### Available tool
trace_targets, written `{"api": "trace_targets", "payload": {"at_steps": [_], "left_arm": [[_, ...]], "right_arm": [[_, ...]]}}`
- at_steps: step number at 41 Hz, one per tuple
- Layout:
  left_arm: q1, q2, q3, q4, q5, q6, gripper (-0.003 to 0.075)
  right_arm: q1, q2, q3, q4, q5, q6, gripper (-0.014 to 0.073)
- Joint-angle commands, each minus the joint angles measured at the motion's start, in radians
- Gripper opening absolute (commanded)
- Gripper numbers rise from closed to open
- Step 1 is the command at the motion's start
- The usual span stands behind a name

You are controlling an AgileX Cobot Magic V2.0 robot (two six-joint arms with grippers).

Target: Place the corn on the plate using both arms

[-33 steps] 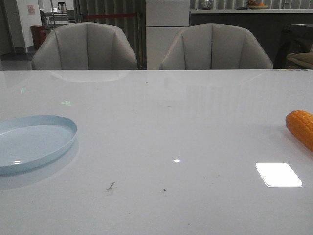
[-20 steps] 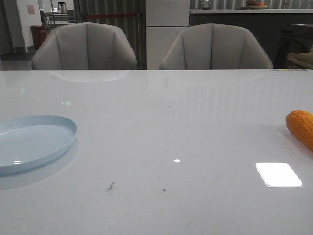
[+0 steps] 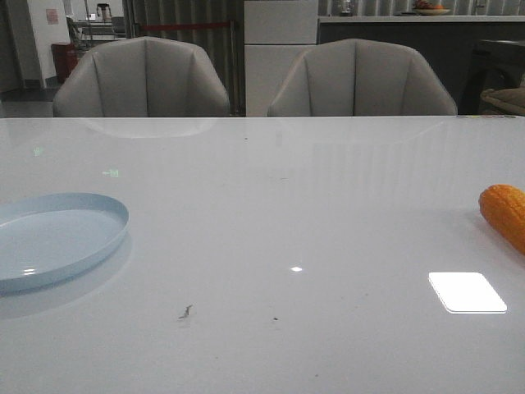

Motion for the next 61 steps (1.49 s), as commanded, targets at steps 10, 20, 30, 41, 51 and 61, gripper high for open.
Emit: {"api": "trace_targets", "payload": {"at_steps": [10, 20, 30, 41, 51, 61], "left_arm": [[-0.008, -0.020, 0.033, -0.005, -0.319, 0.000, 0.0094], [-0.008, -0.020, -0.106, -0.040, -0.330, 0.000, 0.0094], [-0.008, 0.047, -0.329, -0.038, -0.248, 0.000, 0.0094], [-0.008, 0.271, -0.537, -0.038, -0.126, 0.000, 0.0094], [-0.008, 0.496, -0.562, -0.038, -0.047, 0.000, 0.0094], [-0.008, 0.652, -0.562, -0.038, -0.018, 0.000, 0.0094]], "right_arm": [[0.001, -0.022, -0.022, -0.003, -0.179, -0.001, 0.0056], [0.001, -0.022, -0.185, 0.006, -0.203, -0.001, 0.0056], [0.001, 0.051, -0.417, 0.005, -0.146, -0.001, 0.0056], [0.001, 0.306, -0.603, 0.005, -0.132, -0.001, 0.0056], [0.001, 0.513, -0.620, 0.005, -0.115, -0.001, 0.0056], [0.001, 0.634, -0.619, 0.005, -0.004, -0.001, 0.0056]]}}
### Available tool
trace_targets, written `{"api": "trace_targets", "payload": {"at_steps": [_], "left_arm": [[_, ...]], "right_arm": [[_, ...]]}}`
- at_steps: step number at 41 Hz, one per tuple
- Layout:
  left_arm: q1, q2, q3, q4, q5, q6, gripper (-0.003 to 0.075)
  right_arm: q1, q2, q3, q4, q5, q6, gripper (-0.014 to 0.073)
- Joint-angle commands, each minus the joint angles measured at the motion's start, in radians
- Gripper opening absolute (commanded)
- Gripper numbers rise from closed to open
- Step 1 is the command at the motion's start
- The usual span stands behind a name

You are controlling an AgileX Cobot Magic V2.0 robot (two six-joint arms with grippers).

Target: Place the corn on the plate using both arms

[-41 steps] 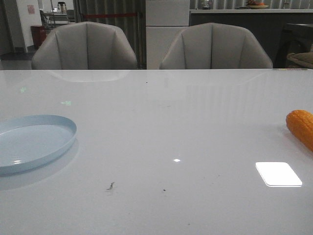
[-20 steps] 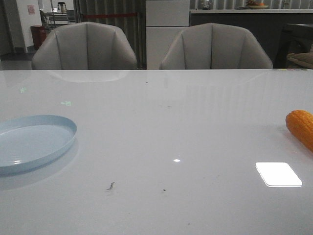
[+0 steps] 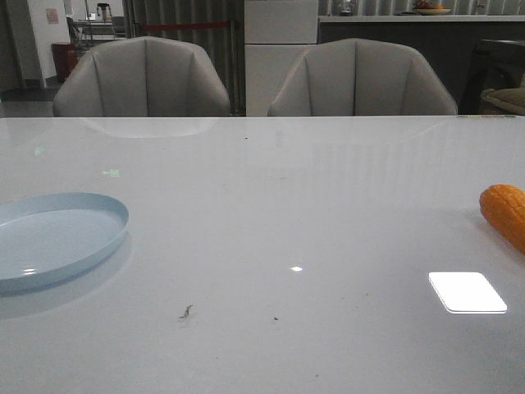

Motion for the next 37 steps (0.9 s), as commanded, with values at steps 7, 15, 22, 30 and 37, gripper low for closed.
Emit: {"api": "trace_targets", "payload": {"at_steps": [7, 15, 22, 30, 37], "left_arm": [[-0.008, 0.122, -0.035, -0.008, -0.034, 0.000, 0.0094], [-0.008, 0.155, -0.035, -0.008, -0.023, 0.000, 0.0125], [-0.008, 0.155, -0.035, -0.008, -0.023, 0.000, 0.0292], [-0.008, 0.155, -0.035, -0.008, 0.001, 0.000, 0.0462], [-0.008, 0.170, -0.035, -0.101, 0.021, -0.002, 0.0462]], "right_arm": [[0.001, 0.081, -0.032, 0.000, 0.016, -0.001, 0.0056], [0.001, 0.111, -0.032, 0.000, 0.106, -0.001, 0.0059], [0.001, 0.123, -0.032, -0.001, 0.150, -0.002, 0.0171], [0.001, 0.134, -0.032, -0.005, 0.154, -0.002, 0.0562], [0.001, 0.134, -0.032, -0.005, 0.156, -0.002, 0.0602]]}}
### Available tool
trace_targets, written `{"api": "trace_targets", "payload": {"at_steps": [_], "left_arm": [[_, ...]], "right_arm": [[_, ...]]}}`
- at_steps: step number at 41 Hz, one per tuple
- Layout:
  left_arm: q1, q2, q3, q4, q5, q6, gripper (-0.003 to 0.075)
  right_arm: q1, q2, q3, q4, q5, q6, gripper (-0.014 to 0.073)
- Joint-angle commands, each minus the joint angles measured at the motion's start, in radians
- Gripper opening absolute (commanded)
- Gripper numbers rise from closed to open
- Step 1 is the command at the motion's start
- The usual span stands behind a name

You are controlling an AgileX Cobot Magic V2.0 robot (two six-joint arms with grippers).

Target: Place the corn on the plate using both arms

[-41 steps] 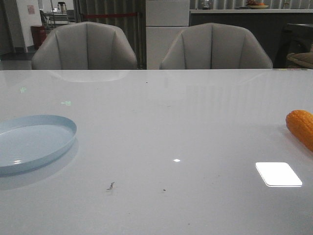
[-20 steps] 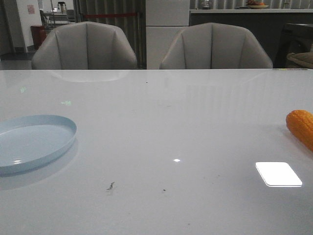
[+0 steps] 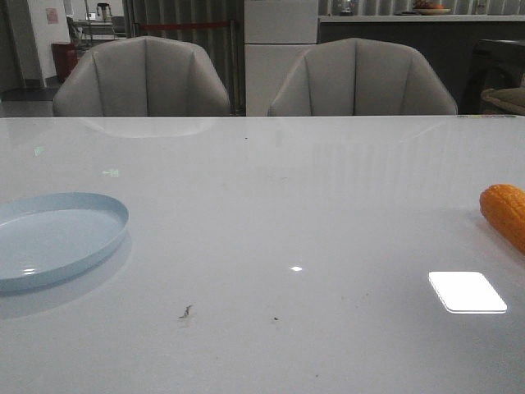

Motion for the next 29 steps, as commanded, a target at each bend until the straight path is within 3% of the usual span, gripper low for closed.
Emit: {"api": "trace_targets", "payload": {"at_steps": [1, 9, 14, 21, 29], "left_arm": [[-0.008, 0.019, -0.038, -0.051, -0.053, -0.002, 0.0462], [-0.005, 0.164, -0.157, -0.051, 0.147, -0.004, 0.0463], [0.041, 0.307, -0.275, -0.051, 0.250, -0.104, 0.0463], [0.099, 0.515, -0.448, -0.069, 0.386, -0.113, 0.0463], [0.106, 0.716, -0.566, -0.077, 0.428, -0.113, 0.0461]], "right_arm": [[0.001, 0.002, -0.032, -0.003, -0.072, -0.002, 0.0602], [0.001, 0.002, -0.032, -0.003, -0.072, -0.002, 0.0602], [0.001, 0.002, -0.032, -0.003, -0.069, -0.002, 0.0602], [0.001, 0.002, -0.032, -0.003, -0.065, -0.002, 0.0602], [0.001, 0.002, -0.032, -0.003, -0.065, -0.002, 0.0602]]}}
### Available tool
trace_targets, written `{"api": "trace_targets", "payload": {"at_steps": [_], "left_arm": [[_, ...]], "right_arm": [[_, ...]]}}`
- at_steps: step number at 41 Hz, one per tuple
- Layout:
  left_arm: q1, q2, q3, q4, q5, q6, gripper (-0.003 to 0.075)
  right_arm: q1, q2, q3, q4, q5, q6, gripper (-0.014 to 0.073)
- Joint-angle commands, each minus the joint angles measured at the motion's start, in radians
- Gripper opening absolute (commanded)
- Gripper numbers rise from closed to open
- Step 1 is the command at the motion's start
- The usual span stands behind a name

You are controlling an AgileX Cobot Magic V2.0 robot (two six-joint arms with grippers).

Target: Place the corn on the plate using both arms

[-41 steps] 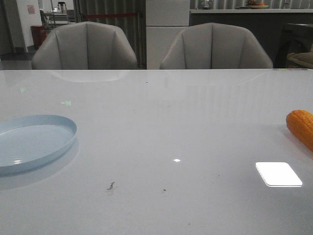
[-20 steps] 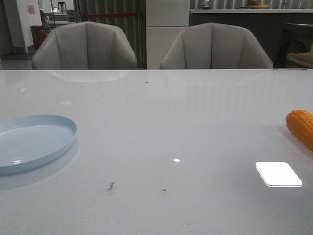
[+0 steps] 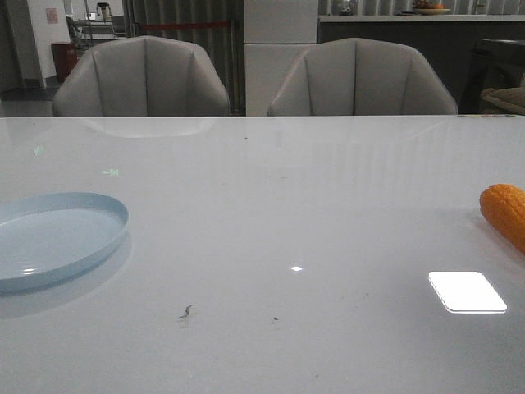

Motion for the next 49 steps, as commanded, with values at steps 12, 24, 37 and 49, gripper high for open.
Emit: {"api": "trace_targets", "payload": {"at_steps": [12, 24, 37, 49], "left_arm": [[0.003, 0.276, -0.143, -0.042, 0.057, -0.012, 0.0461], [0.003, 0.375, -0.143, -0.043, 0.057, -0.012, 0.0461], [0.003, 0.407, -0.143, -0.044, 0.057, -0.012, 0.0358], [0.003, 0.435, -0.143, -0.133, 0.076, -0.012, 0.0099]], "right_arm": [[0.001, 0.002, -0.032, -0.003, -0.069, -0.002, 0.0602], [0.001, 0.002, -0.032, -0.003, -0.068, -0.002, 0.0602], [0.001, 0.002, -0.032, -0.003, -0.068, -0.002, 0.0602], [0.001, 0.002, -0.032, -0.003, -0.068, -0.002, 0.0602]]}}
